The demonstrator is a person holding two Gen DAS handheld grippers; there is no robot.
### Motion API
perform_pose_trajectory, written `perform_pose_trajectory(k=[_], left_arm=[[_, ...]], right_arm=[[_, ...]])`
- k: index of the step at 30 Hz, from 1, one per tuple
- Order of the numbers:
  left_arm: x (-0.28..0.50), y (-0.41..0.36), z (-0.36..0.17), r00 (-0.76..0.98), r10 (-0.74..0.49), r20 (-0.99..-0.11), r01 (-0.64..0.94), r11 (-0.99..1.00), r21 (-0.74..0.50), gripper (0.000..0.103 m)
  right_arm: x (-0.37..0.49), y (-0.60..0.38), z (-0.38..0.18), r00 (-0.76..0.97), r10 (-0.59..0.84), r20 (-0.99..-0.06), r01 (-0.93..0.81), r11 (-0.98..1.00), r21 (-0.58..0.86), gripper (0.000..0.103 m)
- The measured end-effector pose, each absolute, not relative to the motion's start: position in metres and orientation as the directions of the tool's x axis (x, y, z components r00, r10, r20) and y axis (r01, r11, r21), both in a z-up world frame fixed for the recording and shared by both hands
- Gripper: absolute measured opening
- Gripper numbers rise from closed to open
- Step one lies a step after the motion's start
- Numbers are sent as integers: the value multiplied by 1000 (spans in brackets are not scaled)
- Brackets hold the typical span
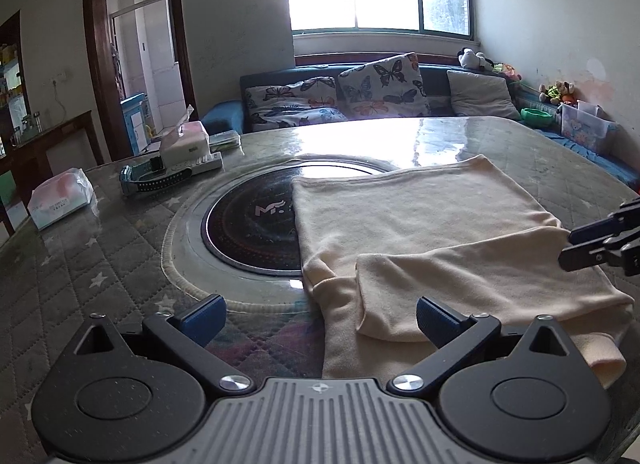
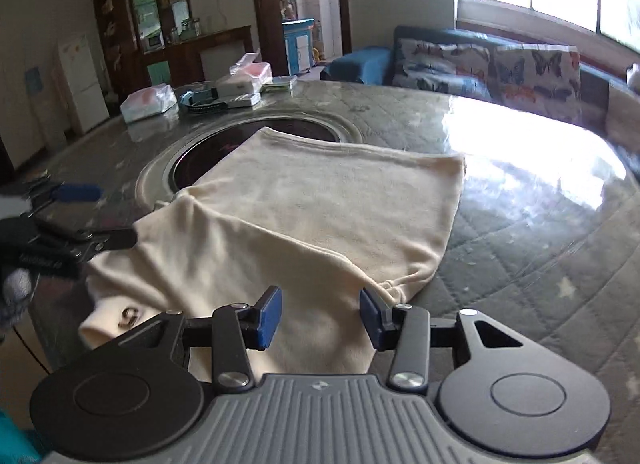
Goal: Fold clothes
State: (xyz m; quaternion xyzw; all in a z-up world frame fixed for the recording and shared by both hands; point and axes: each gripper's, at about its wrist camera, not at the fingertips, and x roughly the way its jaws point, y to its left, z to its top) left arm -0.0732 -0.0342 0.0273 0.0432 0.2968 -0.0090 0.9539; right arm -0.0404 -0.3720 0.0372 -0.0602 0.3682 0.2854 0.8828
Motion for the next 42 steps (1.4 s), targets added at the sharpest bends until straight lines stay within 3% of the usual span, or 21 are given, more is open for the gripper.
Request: perform_pose_trajectory(k=[8,12,17,24,31,36,38,42], left_arm=[[-57,-28,17,801,57,-597,-9,997,83,103],[-55,-24,9,784,74,-616,-23,996,91,103],[-71,-14,24,823,21,-567,-3,999,32,103],[-74,16,33,821,112,-560,-132,991,3,103],[-81,27,32,814,117,-570,-149,989,-10,103],[-81,30,28,807,103,-581,-149,988,-31,103],[-81,31,28,807,101,-582,-150,988,-36,103],[-82,34,29,810,106,-577,-157,987,-39,103]], right_arm=[[-47,-371,35,594,415,-689,-542,840,38,44],[-58,-357,42,588,445,-675,-594,804,13,44],[-72,-329,50,554,504,-663,-691,722,-28,44],[-80,-262,45,466,594,-656,-830,551,-91,41],[-79,-216,31,436,611,-661,-864,489,-117,32],[-70,-208,25,435,598,-673,-850,520,-87,18],[-69,-209,26,442,601,-666,-842,533,-78,8],[-71,-218,38,451,619,-643,-838,541,-66,4]])
